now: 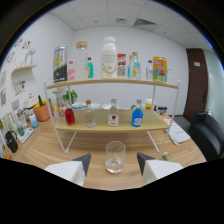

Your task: Make me a cup of Mojito.

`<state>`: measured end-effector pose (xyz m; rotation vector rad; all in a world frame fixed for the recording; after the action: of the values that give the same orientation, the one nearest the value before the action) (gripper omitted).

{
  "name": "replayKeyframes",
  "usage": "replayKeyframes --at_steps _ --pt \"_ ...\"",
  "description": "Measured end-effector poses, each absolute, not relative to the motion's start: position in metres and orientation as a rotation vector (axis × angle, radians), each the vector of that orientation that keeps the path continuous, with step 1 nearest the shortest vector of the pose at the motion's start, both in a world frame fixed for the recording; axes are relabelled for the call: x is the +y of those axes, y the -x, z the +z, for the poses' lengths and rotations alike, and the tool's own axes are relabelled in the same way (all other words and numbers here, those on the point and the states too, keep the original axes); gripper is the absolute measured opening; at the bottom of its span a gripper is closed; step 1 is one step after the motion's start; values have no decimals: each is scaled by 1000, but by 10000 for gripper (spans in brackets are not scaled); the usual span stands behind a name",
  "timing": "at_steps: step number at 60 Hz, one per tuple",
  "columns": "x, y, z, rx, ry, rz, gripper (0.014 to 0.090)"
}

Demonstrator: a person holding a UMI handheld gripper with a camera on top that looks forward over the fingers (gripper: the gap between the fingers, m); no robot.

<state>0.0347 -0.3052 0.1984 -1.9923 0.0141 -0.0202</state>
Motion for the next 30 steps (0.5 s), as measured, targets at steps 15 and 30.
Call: replayKeyframes --at_steps 15,30 --pt "-226 -22 226 -25 1943 -18 860" --pt "-144 -36 215 21 1981 -12 797"
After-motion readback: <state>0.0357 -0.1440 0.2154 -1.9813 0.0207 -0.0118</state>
